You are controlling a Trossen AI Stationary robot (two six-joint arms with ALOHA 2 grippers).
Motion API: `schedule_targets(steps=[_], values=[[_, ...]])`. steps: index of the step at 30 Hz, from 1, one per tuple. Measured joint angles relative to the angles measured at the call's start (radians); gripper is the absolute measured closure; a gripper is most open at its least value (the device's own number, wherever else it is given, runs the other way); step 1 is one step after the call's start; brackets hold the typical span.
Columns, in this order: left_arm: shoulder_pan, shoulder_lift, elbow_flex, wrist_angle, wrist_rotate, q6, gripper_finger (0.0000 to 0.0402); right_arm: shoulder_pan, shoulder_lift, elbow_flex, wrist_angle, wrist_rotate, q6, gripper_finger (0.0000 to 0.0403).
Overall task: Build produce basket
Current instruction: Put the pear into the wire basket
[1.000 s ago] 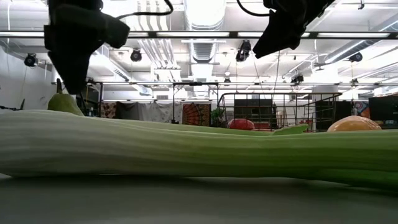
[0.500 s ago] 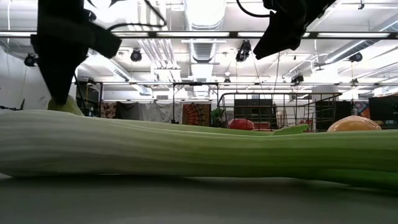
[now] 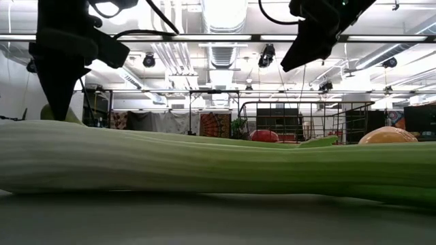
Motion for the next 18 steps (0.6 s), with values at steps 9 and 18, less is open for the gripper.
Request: schedule_targets(steps=[9,18], values=[[0.001,-0.01,0.062,-0.001,-0.001,0.036,0.0318,0.0,-0.028,-0.027,-0.003,0.0,-0.11,0.0229],[0.004,-0.004,0.246,0.001,-0.002,0.165,0.0318,0.0,-0.16,-0.161,0.129,-0.064,-0.251,0.0229]])
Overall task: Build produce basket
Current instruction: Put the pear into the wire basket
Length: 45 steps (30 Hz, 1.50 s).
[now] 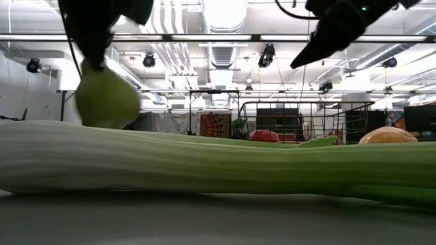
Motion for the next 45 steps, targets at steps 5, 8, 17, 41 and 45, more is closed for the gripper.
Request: schedule_targets(steps=[5,8,17,41,45], values=[[0.011,0.001,0.136,0.0,0.0,0.083,0.0318,0.0,-0.101,-0.122,0.133,-0.123,-0.052,0.0229],[0.04,0.001,0.216,0.002,-0.002,0.124,0.0319,0.0,-0.162,-0.171,0.15,-0.127,-0.042,0.0229],[0.18,0.001,0.342,0.102,-0.001,0.261,0.0319,0.0,-0.323,-0.242,0.11,-0.128,-0.033,0.0229],[0.512,0.243,0.525,0.439,0.181,0.735,0.0319,0.0,-0.431,-0.244,0.064,-0.227,-0.059,0.0229],[0.527,0.358,0.697,0.341,0.179,0.836,0.0319,0.0,-0.431,-0.244,0.06,-0.228,-0.06,0.0229]])
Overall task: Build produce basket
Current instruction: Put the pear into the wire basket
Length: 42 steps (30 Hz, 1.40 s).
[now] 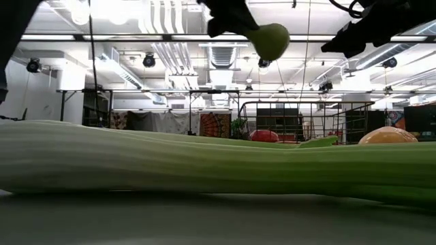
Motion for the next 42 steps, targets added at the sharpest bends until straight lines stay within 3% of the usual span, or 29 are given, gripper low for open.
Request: schedule_targets(steps=[5,9,21,27,34,42], values=[[0.031,0.138,0.187,-0.113,-0.057,0.082,0.0319,0.0,0.0,0.0,-0.024,0.001,0.0,0.0229],[0.054,0.223,0.251,-0.154,-0.067,0.119,0.0321,0.0,0.0,0.0,-0.021,0.002,0.0,0.0229],[0.074,0.364,0.25,-0.154,-0.078,0.181,0.0323,0.0,0.001,0.0,-0.018,0.004,0.017,0.0229],[0.074,0.368,0.211,-0.134,-0.088,0.18,0.0322,0.0,0.001,0.0,-0.018,0.004,0.027,0.0229],[0.074,0.368,0.158,-0.12,-0.132,0.178,0.028,0.0,0.001,0.0,-0.018,0.004,0.028,0.0229],[0.074,0.366,0.138,-0.097,-0.132,0.182,0.0272,0.0,0.001,0.0,-0.018,0.004,0.027,0.0229]])
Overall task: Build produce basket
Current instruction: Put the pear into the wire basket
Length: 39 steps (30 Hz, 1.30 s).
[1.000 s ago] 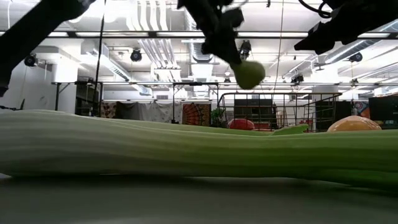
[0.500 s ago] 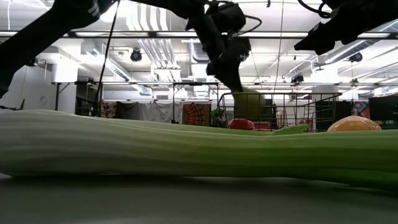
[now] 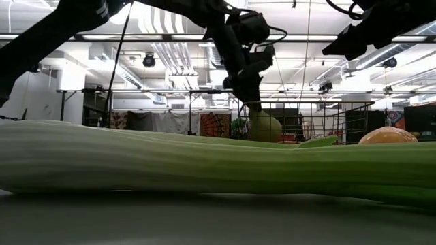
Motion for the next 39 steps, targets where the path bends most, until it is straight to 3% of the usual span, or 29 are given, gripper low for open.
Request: schedule_targets(steps=[14,28,39], values=[[0.0,0.0,-0.001,0.021,0.001,0.023,0.027,0.0,0.0,0.0,0.0,0.0,0.012,0.0229],[-0.001,-0.012,0.021,0.189,0.001,-0.003,0.0269,0.0,0.0,0.0,-0.001,0.001,0.028,0.0229],[-0.079,-0.124,-0.035,0.201,0.005,0.023,0.0269,0.0,0.001,-0.006,0.0,0.002,0.028,0.0229]])
